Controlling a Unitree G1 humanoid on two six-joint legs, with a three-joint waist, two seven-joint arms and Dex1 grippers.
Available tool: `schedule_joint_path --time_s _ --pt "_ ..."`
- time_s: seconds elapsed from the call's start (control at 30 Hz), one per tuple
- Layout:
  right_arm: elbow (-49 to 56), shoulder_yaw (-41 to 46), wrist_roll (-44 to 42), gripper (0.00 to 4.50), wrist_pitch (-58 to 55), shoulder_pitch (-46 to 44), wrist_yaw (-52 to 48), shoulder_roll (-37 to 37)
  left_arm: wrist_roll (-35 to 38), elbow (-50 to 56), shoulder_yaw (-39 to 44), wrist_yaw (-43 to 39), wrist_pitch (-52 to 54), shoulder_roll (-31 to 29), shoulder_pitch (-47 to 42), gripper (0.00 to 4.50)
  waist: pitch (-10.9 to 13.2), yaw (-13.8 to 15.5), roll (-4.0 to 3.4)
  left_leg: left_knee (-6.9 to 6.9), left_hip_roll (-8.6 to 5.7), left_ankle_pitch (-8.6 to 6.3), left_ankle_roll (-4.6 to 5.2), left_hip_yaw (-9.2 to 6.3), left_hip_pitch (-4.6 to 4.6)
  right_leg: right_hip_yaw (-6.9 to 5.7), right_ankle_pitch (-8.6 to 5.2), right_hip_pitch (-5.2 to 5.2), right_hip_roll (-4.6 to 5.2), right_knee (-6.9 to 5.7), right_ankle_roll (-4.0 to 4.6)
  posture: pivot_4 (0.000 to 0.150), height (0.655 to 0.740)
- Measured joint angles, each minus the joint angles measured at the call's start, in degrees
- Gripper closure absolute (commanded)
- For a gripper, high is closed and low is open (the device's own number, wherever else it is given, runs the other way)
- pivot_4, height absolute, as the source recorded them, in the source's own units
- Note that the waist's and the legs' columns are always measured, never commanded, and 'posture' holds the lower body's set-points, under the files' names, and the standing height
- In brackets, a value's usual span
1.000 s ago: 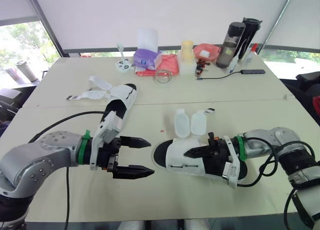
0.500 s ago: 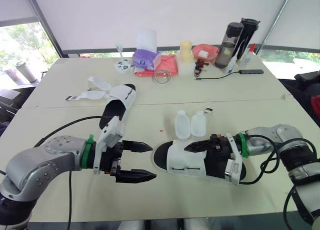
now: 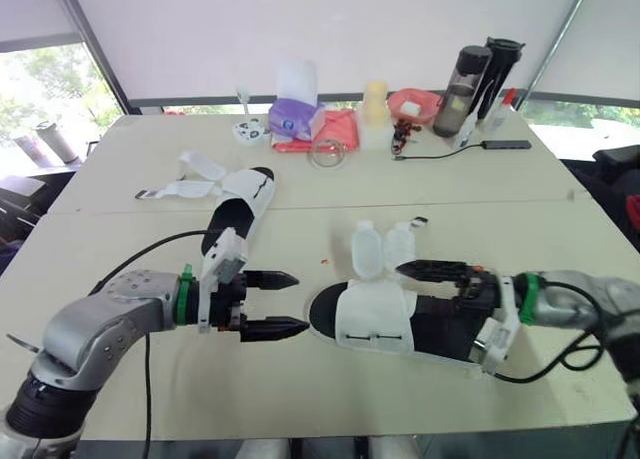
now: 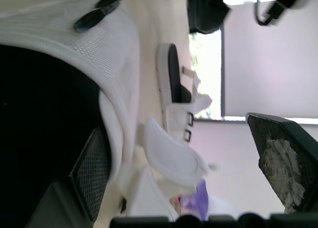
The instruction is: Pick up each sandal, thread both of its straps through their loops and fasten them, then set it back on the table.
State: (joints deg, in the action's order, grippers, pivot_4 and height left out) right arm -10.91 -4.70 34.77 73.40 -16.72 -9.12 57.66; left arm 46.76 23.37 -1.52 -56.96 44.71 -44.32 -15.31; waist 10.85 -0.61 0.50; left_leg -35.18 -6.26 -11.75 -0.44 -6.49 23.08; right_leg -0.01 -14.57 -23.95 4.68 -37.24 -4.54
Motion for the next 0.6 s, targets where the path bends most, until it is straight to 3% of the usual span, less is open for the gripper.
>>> schedule_joint_path --time_s 0.2,0.23,0.4,0.47,0.6 --pt "11.1 12.3 -5.0 0.0 -10.2 16.4 -3.0 1.2 -4.5 -4.8 -2.3 -4.0 -4.1 0.5 -2.1 4.28 0.0 -0.1 -0.01 -0.03 0.03 -0.01 0.01 0.08 -0.04 0.0 0.01 0.07 0.01 0.03 0.01 0.15 0.74" --pt "11.1 14.3 -5.2 0.0 -11.6 17.8 -3.2 1.3 -5.8 -5.8 -3.4 -4.9 -5.4 1.2 -2.7 4.46 0.0 0.0 0.0 -0.06 0.03 -0.01 0.01 0.08 -0.1 0.0 0.01 0.17 0.01 0.05 0.01 0.15 0.74" --pt "10.9 18.1 -10.4 0.0 -19.6 19.8 -5.3 1.2 -12.8 -11.5 -9.2 -8.7 -12.1 4.4 -5.9 4.46 0.0 0.0 0.06 -0.04 0.07 -0.07 0.09 0.1 -0.54 -0.01 -0.06 0.66 0.04 0.19 -0.07 0.15 0.74" --pt "11.7 17.9 -17.9 0.0 -27.6 19.2 -8.3 -0.7 -16.8 -15.4 -12.1 -10.0 -16.6 7.1 -8.3 4.46 0.1 0.1 0.13 -0.06 0.08 -0.07 0.09 0.1 -0.57 -0.02 -0.04 0.73 0.05 0.2 -0.03 0.15 0.74" --pt "17.6 16.1 -43.8 0.0 -58.0 17.3 -18.3 -4.8 -23.5 -22.9 -16.5 -12.9 -24.2 10.9 -10.5 4.46 0.1 -0.1 0.21 -0.04 0.1 -0.18 0.28 0.09 -0.55 -0.02 -0.01 0.68 0.06 0.24 -0.01 0.15 0.74"
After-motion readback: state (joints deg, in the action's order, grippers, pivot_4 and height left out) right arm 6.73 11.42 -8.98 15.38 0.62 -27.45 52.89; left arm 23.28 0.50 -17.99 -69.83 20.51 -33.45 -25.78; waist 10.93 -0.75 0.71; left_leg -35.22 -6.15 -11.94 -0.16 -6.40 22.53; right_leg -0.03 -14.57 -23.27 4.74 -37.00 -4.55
